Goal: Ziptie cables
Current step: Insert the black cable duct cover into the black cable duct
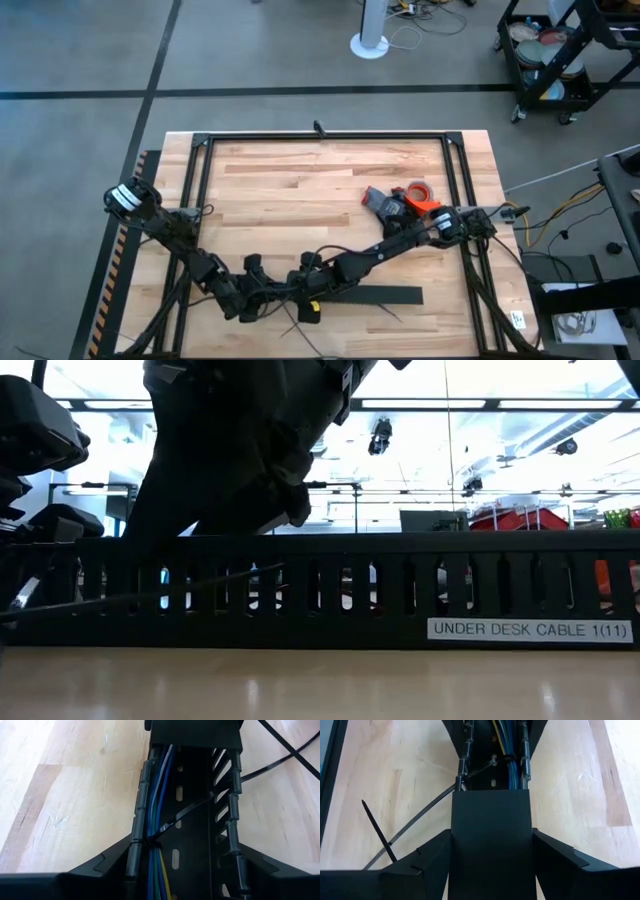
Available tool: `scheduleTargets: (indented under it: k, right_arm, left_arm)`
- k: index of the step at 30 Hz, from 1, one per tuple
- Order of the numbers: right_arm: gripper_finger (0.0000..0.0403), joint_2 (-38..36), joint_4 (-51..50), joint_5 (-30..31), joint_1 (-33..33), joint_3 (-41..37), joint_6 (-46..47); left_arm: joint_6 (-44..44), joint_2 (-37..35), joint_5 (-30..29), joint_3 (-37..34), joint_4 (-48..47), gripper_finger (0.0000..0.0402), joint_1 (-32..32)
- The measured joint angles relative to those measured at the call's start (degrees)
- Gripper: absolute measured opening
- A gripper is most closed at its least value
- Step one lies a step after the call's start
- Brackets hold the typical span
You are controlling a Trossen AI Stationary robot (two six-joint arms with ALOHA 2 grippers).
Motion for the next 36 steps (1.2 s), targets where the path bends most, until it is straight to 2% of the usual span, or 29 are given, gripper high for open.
scheduleTargets:
  k: [20,25,32,36]
  right_arm:
    - [0.0216,0.0,-1.0,-2.1,0.3,0.1,-3.8]
    - [0.0225,0.0,-1.3,-2.0,0.3,0.1,-4.4]
    - [0.0217,0.1,0.4,-0.2,0.2,-0.1,-1.1]
    - [0.0227,0.1,-0.1,0.0,-0.4,-0.1,0.8]
  left_arm:
    - [0.0,-0.1,-0.4,-0.6,0.7,0.0229,0.0]
    - [0.5,-0.1,-0.5,-0.6,1.1,0.0234,0.0]
    - [3.0,0.3,-0.2,-1.1,5.0,0.0232,0.0]
    - [2.8,0.8,-0.3,-1.1,6.0,0.0236,0.0]
